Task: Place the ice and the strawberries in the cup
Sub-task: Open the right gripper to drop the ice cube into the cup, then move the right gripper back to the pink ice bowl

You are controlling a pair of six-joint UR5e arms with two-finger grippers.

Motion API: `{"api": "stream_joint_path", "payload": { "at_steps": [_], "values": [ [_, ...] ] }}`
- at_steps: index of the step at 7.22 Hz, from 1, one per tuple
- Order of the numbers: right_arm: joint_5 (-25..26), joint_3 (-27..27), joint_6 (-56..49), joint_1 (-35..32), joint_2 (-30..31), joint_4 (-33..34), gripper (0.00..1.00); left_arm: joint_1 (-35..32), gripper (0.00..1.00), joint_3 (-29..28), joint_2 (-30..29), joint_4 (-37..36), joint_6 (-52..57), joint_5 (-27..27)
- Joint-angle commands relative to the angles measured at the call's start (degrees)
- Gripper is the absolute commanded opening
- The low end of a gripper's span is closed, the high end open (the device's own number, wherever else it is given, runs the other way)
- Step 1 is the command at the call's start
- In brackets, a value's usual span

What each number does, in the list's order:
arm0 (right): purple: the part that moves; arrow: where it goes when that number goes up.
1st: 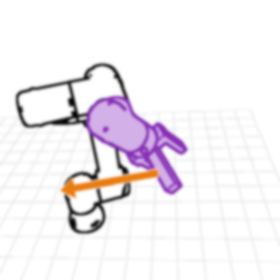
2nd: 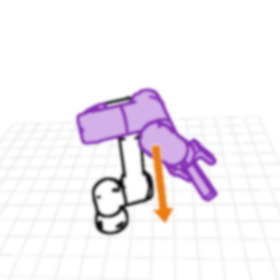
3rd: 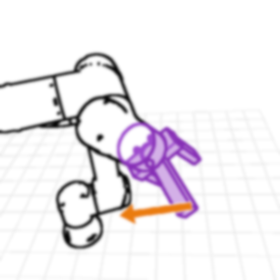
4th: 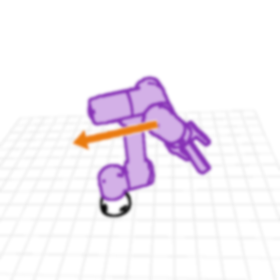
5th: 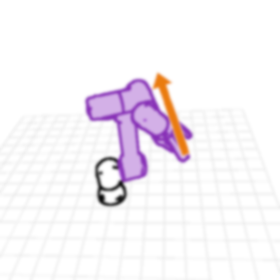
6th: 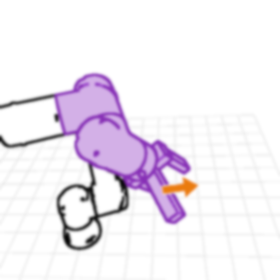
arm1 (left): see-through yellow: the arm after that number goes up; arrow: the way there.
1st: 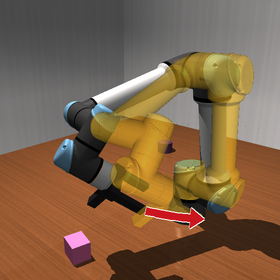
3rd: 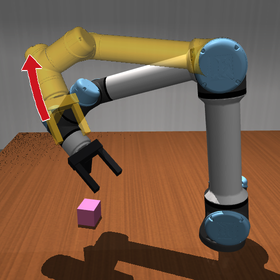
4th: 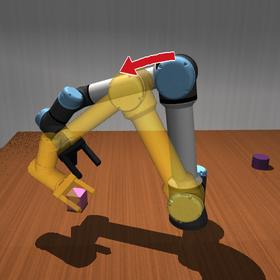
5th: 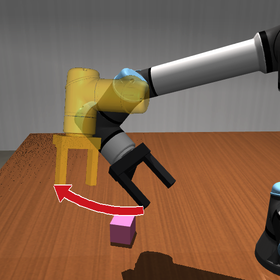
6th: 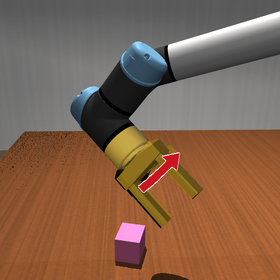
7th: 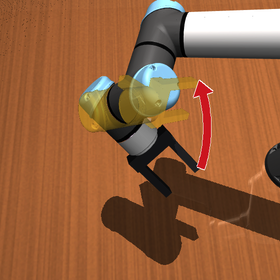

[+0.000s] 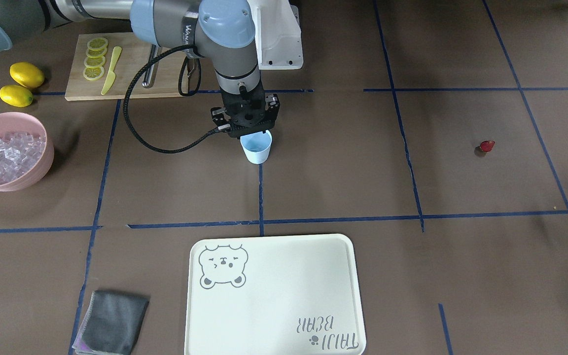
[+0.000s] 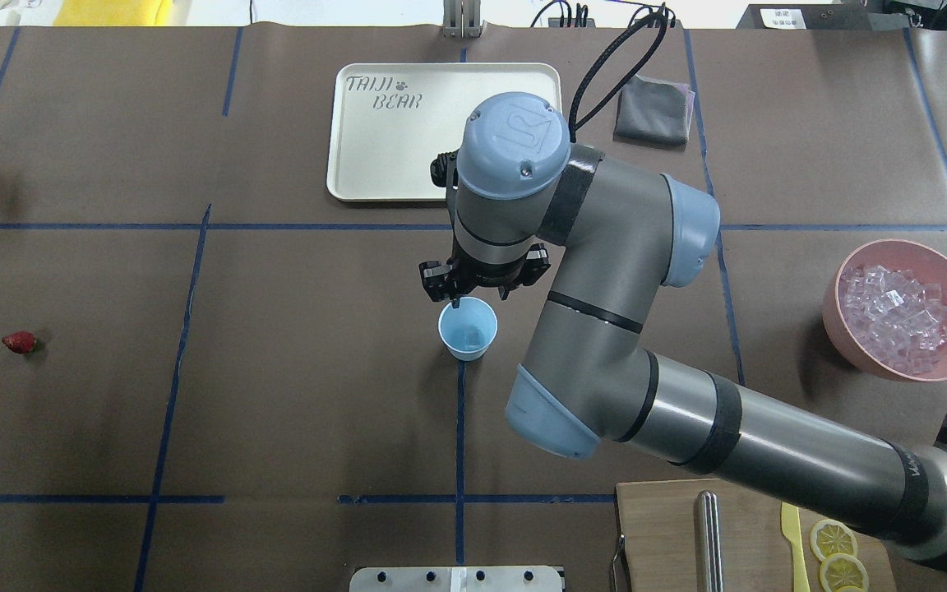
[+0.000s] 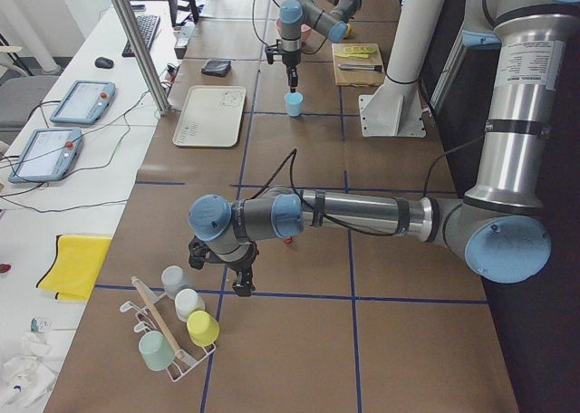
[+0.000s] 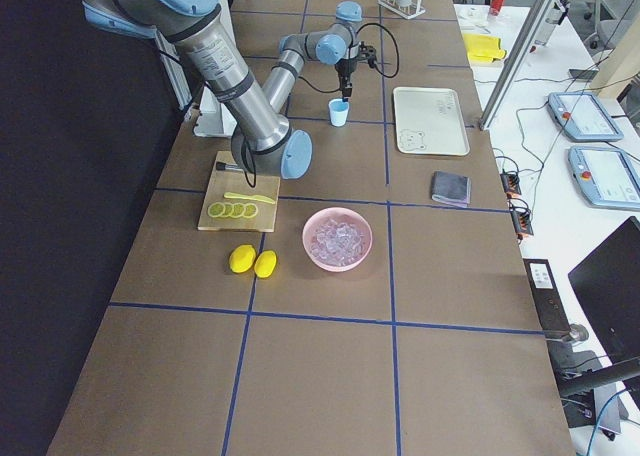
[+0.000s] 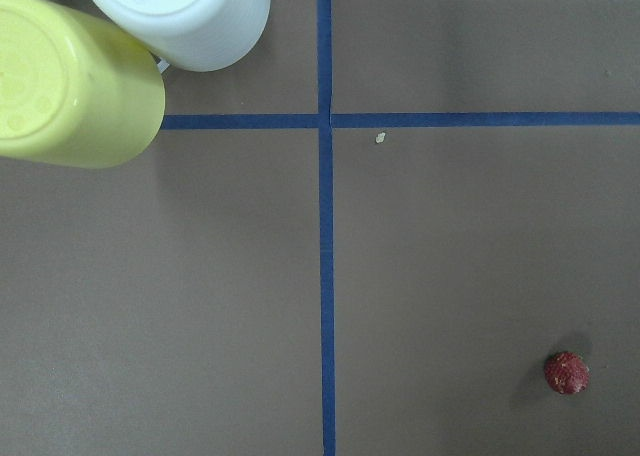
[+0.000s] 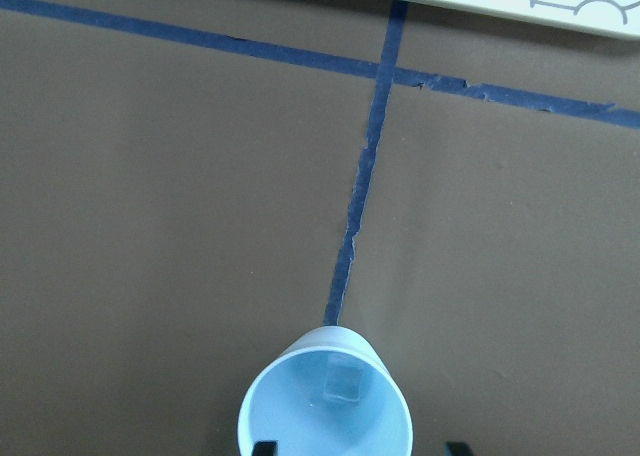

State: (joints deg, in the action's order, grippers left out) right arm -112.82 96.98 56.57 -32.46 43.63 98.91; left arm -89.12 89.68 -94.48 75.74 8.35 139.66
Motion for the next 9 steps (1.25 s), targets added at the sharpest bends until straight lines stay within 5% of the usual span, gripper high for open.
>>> {"api": "stream_joint_path", "payload": {
  "at_steps": [1, 6, 9],
  "values": [
    [-2.91, 7.21, -0.76, -4.61, 5.90, 1.01, 0.99, 0.00, 1.00, 0.23, 0.00, -0.07, 0.00, 0.00],
    [-6.36, 21.73, -21.52, -16.57, 24.00, 7.16, 1.00, 0.00, 1.00, 1.90, 0.09, 0.02, -1.50, -0.09],
    [-6.27, 24.73, -37.97, -22.63, 35.08, 6.47, 1.00, 0.00, 1.00, 3.04, 0.17, -0.07, -1.59, -0.09]
  ]
}}
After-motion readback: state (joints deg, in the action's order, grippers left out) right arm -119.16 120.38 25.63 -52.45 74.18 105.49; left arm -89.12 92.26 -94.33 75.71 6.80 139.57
